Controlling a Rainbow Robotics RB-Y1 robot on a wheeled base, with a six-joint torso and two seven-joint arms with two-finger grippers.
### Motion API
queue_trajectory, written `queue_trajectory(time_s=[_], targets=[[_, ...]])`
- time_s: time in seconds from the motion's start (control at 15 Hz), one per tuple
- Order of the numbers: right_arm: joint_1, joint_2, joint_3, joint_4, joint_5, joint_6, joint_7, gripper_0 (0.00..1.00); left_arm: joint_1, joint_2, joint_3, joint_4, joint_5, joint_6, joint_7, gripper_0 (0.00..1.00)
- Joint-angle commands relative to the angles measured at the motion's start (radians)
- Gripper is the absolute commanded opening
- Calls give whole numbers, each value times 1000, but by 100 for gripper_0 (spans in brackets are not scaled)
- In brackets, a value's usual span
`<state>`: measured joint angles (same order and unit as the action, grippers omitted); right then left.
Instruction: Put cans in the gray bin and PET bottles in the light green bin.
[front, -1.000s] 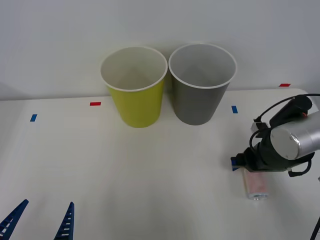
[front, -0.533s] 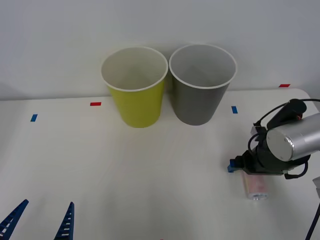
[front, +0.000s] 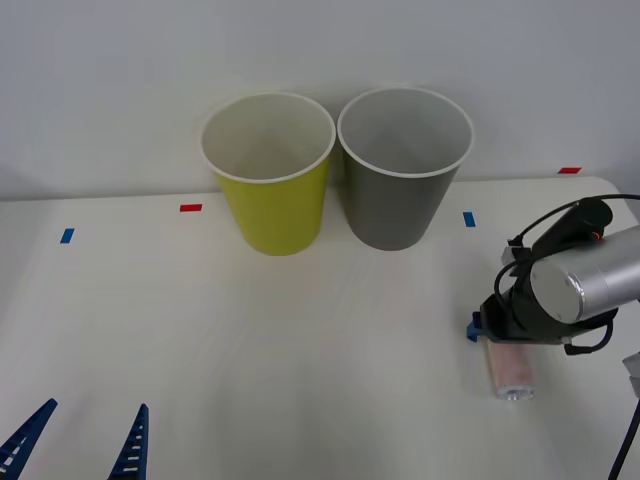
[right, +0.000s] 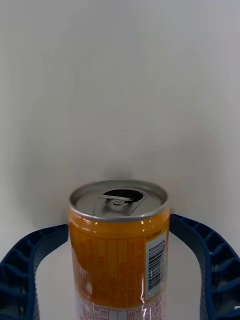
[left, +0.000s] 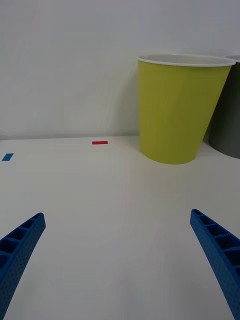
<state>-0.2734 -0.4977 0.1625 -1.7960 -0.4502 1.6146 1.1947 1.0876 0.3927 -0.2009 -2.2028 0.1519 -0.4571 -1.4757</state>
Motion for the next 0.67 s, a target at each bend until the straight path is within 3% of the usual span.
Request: queue_trajectory(time_s=[0.07,0.13,0.4,0.53,0.67], targets=[[3,1,0,-9,4,-1,-7,30,0,0,0,0,0,0,0,100],[8,1,0,-13,8,-4,-10,0,0,0,0,0,0,0,0,100],[80,1,-8,-111,45,-32,-3,0,0,0,0,0,0,0,0,100],[118,34,-58,-154,48,-39,19,0,0,0,0,0,0,0,0,100],[152,91,-112,-213,104,-39,105,0,0,0,0,0,0,0,0,100]])
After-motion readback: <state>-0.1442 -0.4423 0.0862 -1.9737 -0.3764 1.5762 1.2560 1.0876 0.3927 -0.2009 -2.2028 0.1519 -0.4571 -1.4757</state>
